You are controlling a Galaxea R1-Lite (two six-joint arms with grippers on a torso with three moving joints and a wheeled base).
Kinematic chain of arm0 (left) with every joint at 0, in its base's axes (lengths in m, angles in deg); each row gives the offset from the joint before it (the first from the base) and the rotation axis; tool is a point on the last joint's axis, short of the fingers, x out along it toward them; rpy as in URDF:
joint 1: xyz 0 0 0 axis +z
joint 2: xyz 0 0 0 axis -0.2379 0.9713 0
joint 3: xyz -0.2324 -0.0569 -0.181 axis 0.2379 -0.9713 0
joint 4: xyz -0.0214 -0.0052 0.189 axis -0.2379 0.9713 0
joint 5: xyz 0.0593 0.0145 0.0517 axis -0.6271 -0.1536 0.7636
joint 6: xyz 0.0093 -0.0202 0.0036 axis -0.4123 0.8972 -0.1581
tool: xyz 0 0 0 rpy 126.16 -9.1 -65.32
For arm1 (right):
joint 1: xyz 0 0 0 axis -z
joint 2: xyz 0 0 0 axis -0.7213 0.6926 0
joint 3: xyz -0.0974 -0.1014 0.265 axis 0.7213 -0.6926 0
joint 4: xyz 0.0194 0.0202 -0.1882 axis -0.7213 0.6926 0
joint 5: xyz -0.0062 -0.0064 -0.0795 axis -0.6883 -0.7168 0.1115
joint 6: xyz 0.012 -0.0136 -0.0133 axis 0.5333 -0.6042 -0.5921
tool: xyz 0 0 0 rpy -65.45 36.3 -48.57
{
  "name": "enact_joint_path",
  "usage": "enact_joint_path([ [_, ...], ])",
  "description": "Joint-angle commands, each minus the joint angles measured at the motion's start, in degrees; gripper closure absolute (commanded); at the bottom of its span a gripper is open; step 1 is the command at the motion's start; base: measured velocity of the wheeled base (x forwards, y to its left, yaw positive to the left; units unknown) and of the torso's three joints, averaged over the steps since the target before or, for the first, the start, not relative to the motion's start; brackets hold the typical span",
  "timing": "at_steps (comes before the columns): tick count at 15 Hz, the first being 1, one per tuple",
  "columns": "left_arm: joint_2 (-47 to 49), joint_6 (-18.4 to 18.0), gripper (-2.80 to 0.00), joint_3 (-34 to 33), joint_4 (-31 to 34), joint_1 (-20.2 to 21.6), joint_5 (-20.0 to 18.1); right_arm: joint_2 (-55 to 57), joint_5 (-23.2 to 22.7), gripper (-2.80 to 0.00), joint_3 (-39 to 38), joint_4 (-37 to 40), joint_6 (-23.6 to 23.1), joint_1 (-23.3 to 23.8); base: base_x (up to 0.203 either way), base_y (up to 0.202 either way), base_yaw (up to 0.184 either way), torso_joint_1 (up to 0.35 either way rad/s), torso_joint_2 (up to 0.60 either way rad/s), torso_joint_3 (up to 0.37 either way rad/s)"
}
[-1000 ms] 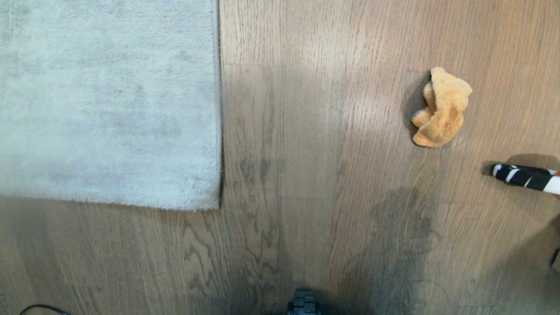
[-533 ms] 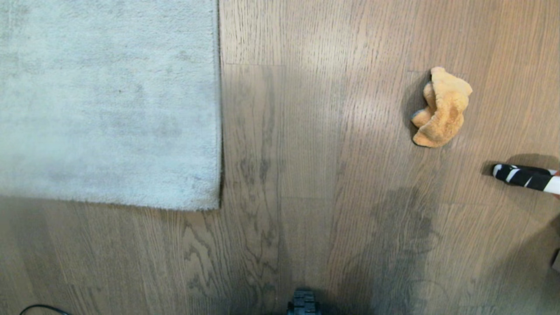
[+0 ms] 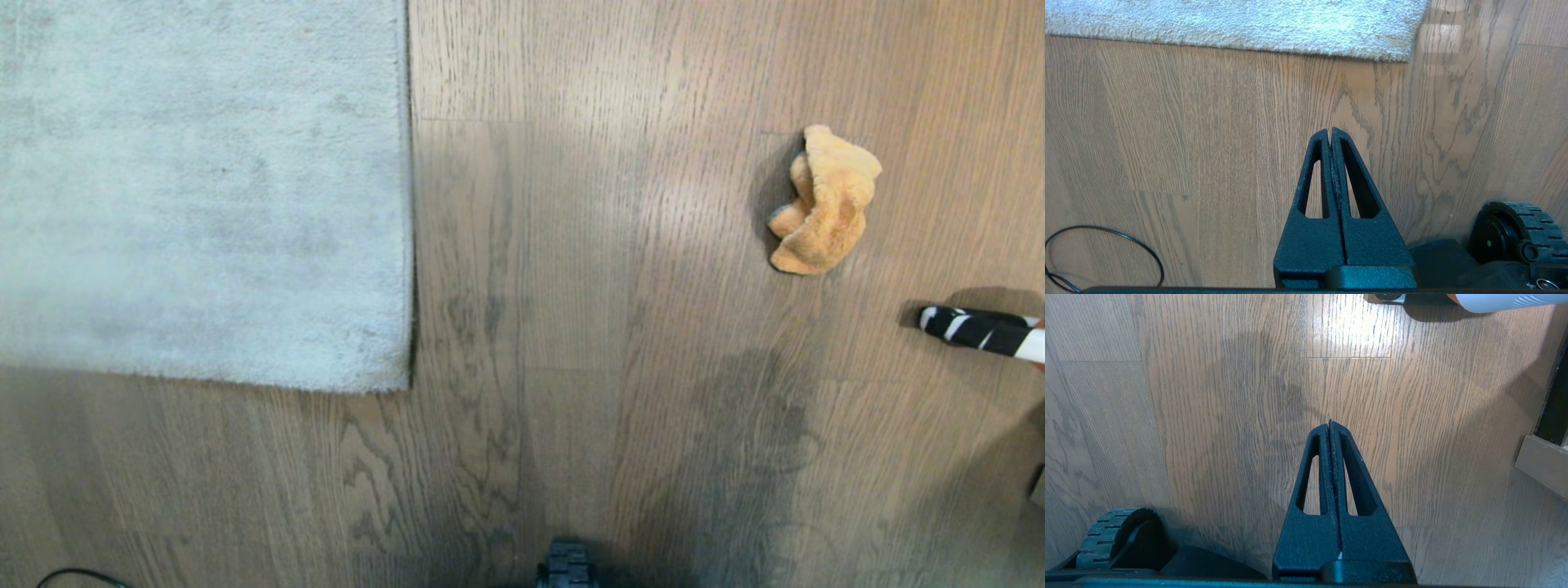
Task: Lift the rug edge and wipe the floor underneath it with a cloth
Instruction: Lift up the carpet
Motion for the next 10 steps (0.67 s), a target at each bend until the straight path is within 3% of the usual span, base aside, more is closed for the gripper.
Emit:
enact_joint_path([
  [1,0.02,0.01,0.0,-0.01,-0.01,0.01,0.05,0.04,0.02,0.0,0.0,-0.04,0.0,-0.01,0.0,0.0,0.0,0.0,0.0,0.0],
  [10,0.02,-0.17,0.0,-0.01,-0.01,0.01,-0.04,-0.01,0.02,0.0,0.0,-0.04,0.0,-0.01,0.0,0.0,0.0,0.0,0.0,0.0],
])
